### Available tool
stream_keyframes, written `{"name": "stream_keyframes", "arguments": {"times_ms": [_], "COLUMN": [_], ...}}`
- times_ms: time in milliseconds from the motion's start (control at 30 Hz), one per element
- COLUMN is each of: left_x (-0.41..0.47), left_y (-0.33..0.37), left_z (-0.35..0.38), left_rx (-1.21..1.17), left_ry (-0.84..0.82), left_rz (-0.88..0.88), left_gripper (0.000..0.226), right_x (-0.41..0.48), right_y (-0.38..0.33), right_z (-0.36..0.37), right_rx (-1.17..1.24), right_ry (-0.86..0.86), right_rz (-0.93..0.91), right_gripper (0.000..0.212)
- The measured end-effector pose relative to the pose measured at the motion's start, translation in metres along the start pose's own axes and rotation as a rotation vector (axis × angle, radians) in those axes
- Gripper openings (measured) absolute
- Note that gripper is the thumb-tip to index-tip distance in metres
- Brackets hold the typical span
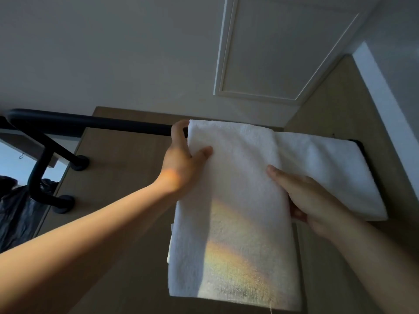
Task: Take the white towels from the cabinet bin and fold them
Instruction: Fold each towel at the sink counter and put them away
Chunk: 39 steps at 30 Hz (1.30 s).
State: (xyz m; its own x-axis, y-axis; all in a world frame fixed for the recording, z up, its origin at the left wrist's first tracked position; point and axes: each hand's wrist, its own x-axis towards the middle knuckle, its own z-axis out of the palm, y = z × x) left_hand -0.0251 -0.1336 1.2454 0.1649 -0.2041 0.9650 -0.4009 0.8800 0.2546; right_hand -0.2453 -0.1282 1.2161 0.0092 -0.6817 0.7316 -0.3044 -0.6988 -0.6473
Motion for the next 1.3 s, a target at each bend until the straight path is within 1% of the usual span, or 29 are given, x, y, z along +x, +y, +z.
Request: {"name": "stream_keyframes", "arguments": {"times_ms": [67, 200, 267, 333, 400, 433, 533, 600, 667, 700, 733, 767, 800, 833, 867, 900, 967, 1033, 1133, 1200, 1267, 1300], "left_x": [0.006, 0.032, 0.049, 0.066, 0.082, 0.089, 0.106, 0.113, 0.118, 0.119, 0.117, 0.115, 0.112, 0.108, 0.105, 0.101, 0.094, 0.082, 0.049, 0.027, 0.018, 0.018], "left_y": [0.002, 0.006, 0.009, 0.013, 0.014, 0.012, 0.01, 0.011, 0.011, 0.01, 0.008, 0.006, 0.005, 0.004, 0.004, 0.004, 0.002, -0.001, -0.01, -0.023, -0.037, -0.042], "left_z": [-0.004, -0.007, -0.005, -0.001, 0.004, 0.007, 0.014, 0.016, 0.018, 0.018, 0.018, 0.018, 0.019, 0.02, 0.02, 0.02, 0.02, 0.018, 0.01, 0.004, -0.002, -0.006], "left_rx": [0.058, 0.205, 0.268, 0.303, 0.337, 0.361, 0.465, 0.618, 0.775, 0.838, 0.889, 0.927, 0.953, 0.968, 0.972, 0.966, 0.902, 0.759, 0.432, 0.31, 0.34, 0.343], "left_ry": [0.0, 0.007, 0.03, 0.051, 0.065, 0.064, 0.042, 0.027, 0.04, 0.055, 0.075, 0.096, 0.116, 0.136, 0.157, 0.178, 0.19, 0.171, 0.16, 0.132, 0.059, -0.006], "left_rz": [0.09, 0.162, 0.194, 0.204, 0.173, 0.15, 0.095, 0.087, 0.107, 0.121, 0.136, 0.153, 0.169, 0.183, 0.193, 0.198, 0.207, 0.239, 0.226, 0.13, -0.033, -0.121], "left_gripper": [0.052, 0.021, 0.02, 0.024, 0.027, 0.028, 0.03, 0.037, 0.046, 0.05, 0.053, 0.055, 0.056, 0.057, 0.057, 0.056, 0.052, 0.053, 0.071, 0.072, 0.069, 0.068], "right_x": [0.005, 0.015, 0.029, 0.049, 0.071, 0.082, 0.109, 0.117, 0.118, 0.116, 0.116, 0.116, 0.114, 0.112, 0.11, 0.109, 0.108, 0.108, 0.108, 0.106, 0.104, 0.102], "right_y": [-0.012, -0.035, -0.041, -0.044, -0.048, -0.049, -0.055, -0.06, -0.061, -0.06, -0.057, -0.053, -0.05, -0.047, -0.045, -0.045, -0.045, -0.046, -0.045, -0.045, -0.045, -0.045], "right_z": [-0.004, -0.007, -0.005, -0.004, -0.004, -0.004, -0.007, -0.005, -0.001, 0.001, 0.002, 0.003, 0.003, 0.002, 0.002, 0.002, 0.002, 0.004, 0.005, 0.005, 0.005, 0.006], "right_rx": [0.083, 0.073, 0.042, -0.02, -0.12, -0.189, -0.43, -0.616, -0.771, -0.827, -0.856, -0.854, -0.807, -0.759, -0.758, -0.804, -0.916, -0.951, -0.97, -0.964, -0.958, -0.957], "right_ry": [-0.009, 0.114, 0.204, 0.311, 0.395, 0.429, 0.496, 0.53, 0.586, 0.61, 0.591, 0.527, 0.433, 0.339, 0.278, 0.255, 0.269, 0.285, 0.305, 0.296, 0.285, 0.288], "right_rz": [0.017, -0.11, -0.189, -0.297, -0.379, -0.386, -0.333, -0.293, -0.279, -0.326, -0.413, -0.512, -0.572, -0.576, -0.555, -0.538, -0.535, -0.537, -0.534, -0.523, -0.512, -0.51], "right_gripper": [0.033, 0.026, 0.027, 0.034, 0.046, 0.048, 0.044, 0.04, 0.052, 0.055, 0.053, 0.049, 0.048, 0.049, 0.052, 0.056, 0.059, 0.06, 0.062, 0.062, 0.06, 0.06]}}
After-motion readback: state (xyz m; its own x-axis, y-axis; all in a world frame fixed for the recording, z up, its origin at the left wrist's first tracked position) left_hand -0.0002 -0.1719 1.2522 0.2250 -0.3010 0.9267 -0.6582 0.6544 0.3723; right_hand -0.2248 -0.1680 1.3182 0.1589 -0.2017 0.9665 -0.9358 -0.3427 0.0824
